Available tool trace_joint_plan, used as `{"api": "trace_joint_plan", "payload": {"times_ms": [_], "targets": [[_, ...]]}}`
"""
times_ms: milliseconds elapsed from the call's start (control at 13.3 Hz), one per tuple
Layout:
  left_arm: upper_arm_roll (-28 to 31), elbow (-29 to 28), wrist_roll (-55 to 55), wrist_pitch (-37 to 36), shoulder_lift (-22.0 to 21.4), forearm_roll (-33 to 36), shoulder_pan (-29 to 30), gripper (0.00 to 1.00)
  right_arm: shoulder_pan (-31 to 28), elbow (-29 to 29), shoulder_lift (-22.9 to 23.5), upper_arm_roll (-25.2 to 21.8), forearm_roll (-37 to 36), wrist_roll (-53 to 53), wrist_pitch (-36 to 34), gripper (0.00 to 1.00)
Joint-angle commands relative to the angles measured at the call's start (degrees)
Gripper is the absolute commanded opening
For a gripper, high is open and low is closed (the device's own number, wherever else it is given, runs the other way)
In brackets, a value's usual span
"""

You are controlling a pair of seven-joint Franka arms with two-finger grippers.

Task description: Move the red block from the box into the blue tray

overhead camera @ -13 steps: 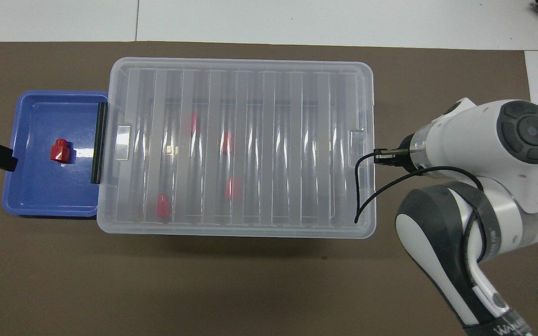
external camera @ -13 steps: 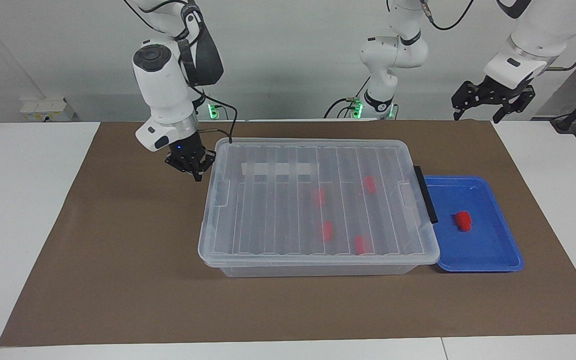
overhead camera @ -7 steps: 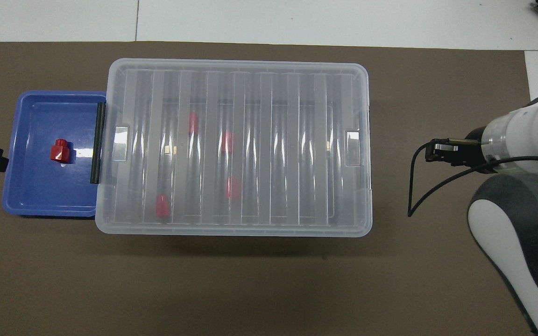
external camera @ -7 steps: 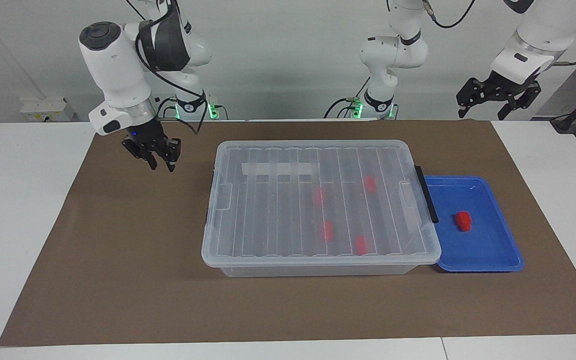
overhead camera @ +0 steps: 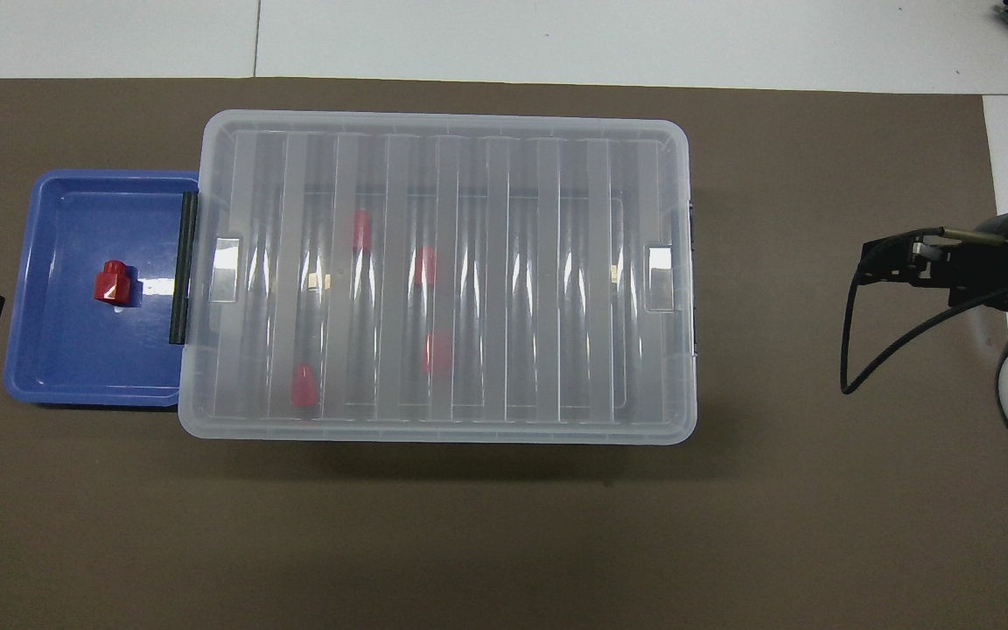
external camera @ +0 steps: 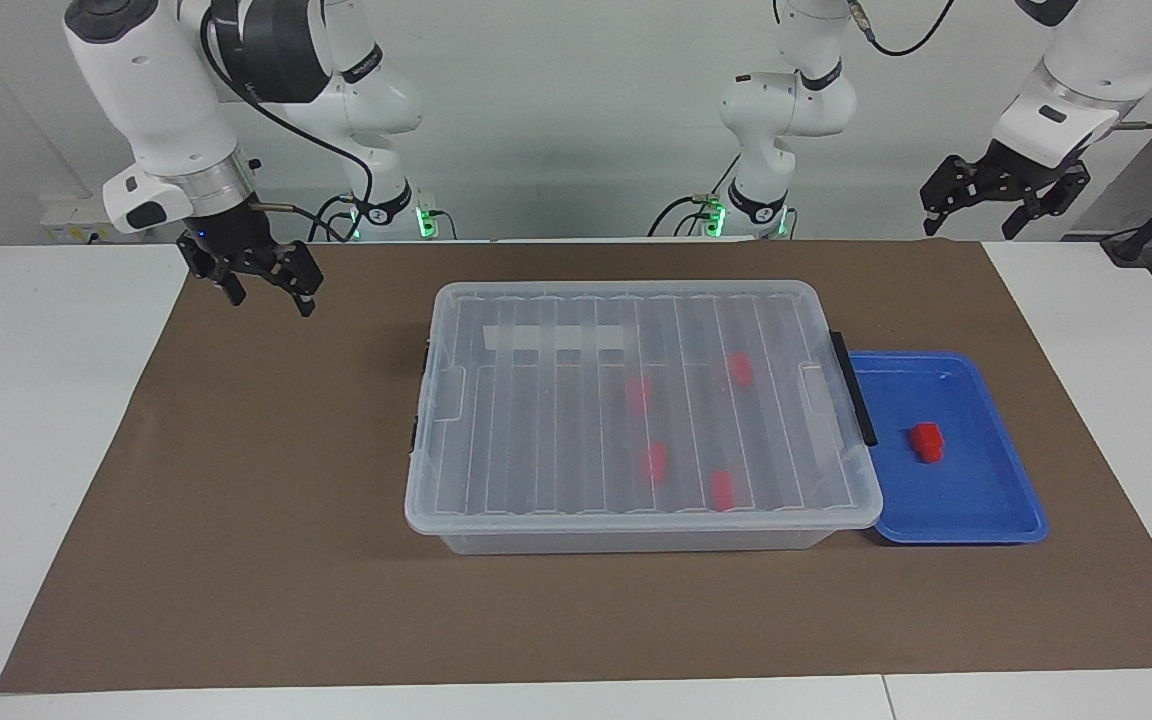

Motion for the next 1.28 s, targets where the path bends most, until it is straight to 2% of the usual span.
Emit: {"api": "trace_joint_plan", "payload": {"times_ms": [0,225,526,1202], "targets": [[-0.39,-0.62,-0.29,1.01,-0.86,0.66,0.36,1.0,-0.29,6.16,2.48,0.38,-2.32,1.3,-4.91,0.99],[-0.57,-1.41,-0.29,1.28,-1.13,0.66,1.06,1.0,-0.38,7.58,2.48,0.29,-2.33,1.3,-7.47,0.99],[-9.7,-1.41,-0.29,1.36,-1.13,0.57,9.75,1.0,-0.82,4.17,-0.32,0.46,-1.89,0.34,-8.44,1.0],[-9.62,-1.68,-0.29,1.37,-1.21,0.66,9.76,1.0,-0.73,2.31,-1.39,0.55,-1.1,-0.1,-8.35,1.0]]}}
